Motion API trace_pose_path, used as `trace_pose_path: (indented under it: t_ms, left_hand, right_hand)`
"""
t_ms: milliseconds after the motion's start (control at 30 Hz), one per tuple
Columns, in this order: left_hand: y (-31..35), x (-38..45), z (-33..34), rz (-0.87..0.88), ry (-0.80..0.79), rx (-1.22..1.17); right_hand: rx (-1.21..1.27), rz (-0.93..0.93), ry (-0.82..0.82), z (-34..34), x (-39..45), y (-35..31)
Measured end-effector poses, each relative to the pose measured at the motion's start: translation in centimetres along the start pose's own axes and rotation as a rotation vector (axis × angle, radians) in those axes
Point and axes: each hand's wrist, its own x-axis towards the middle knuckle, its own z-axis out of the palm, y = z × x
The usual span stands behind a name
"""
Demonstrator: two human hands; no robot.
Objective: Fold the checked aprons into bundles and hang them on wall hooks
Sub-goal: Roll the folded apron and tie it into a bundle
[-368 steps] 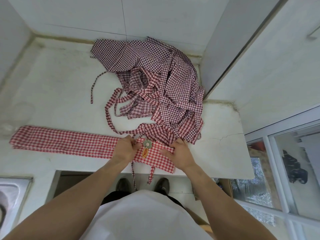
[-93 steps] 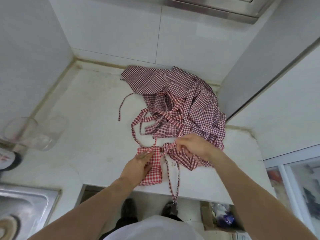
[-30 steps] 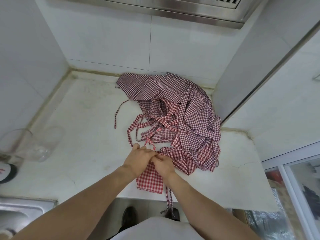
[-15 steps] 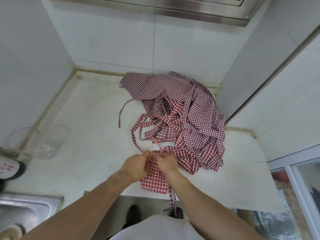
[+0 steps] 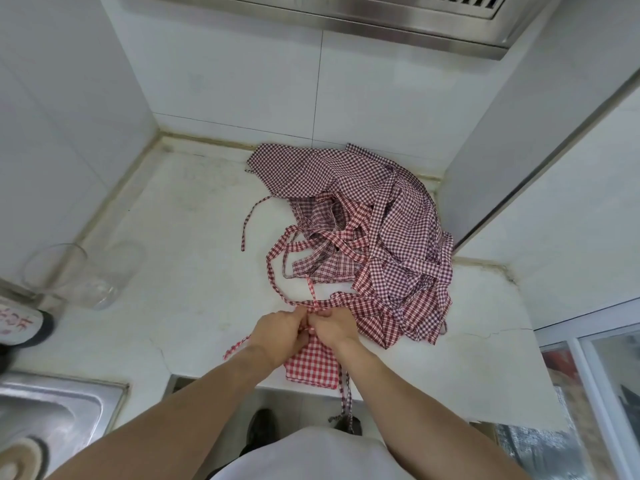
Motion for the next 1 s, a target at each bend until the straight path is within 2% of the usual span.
trace_pose_path:
  t_ms: [133,200,333,433,533,633,800,900,1000]
  left_hand:
    - [0.3,-0.8,0.8,0.053,0.155,-0.081]
    - [0.2,-0.8,0.7,0.047,0.170,-0.114]
    - [0.3,0.0,-0.3,-0.124,-0.003,-0.244]
    - [0.4,0.8,-1.7,-0.239,-0.225,-0.435]
    - [0.7,1.4,-3.1,-0.314,-0.410,-0.512]
    - [0.5,1.6,-3.4,-0.354,-0.502,-0.610]
    - [0.1,1.3,-3.2,-0.321,-0.608,-0.690]
    - [-0.3,1.0,-2.2,-0.216,-0.667,-0.469]
    - [-0.1,0.4,-0.9,-0.179,-0.536,-0.342]
  right_hand:
    - [0.076,0.023,-0.022,-0.3,0.2,0.3]
    - [0.089,0.025,-0.026,-0.4,0.1,0.3]
    - [0.196,0.027,-0.026,-0.6,-0.4,0.1]
    - [0.224,-0.075,-0.078,-1.0,-1.0,0.4]
    - [-0.002,-0.358,-0.130,-1.5,-1.5,2.0]
    - [-0.221,-0.558,-0.110,-1.5,-1.6,4.0]
    - [-0.273,-0.592,-0.001,-1.1,-1.9,4.1]
    - [-0.435,-0.635,0.050,-1.4,-2.1,3.6]
    - [-0.588,-0.701,0.036,-1.4,-2.4,3.4]
